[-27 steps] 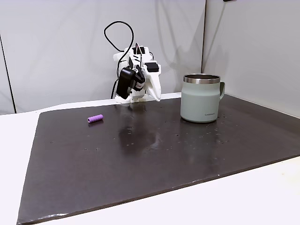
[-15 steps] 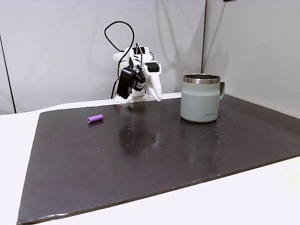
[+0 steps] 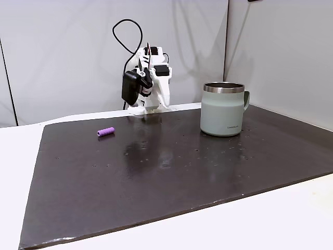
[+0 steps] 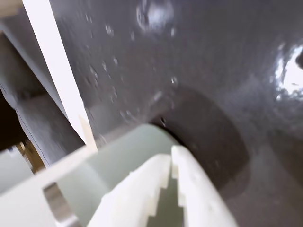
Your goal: Grasp a pengrip and put it in the cup.
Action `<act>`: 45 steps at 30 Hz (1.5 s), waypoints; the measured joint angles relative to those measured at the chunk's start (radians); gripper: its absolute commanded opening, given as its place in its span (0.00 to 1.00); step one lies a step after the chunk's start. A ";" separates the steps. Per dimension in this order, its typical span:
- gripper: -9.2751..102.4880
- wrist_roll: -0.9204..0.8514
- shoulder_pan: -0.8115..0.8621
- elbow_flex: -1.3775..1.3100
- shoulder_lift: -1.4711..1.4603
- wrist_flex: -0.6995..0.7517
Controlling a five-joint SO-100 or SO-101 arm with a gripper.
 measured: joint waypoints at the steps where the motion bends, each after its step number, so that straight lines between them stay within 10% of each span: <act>1: 0.08 0.006 0.008 -0.038 -0.049 0.000; 23: 0.08 -0.038 0.466 -0.917 -1.466 -0.011; 45: 0.27 -0.643 0.586 -1.181 -1.597 0.290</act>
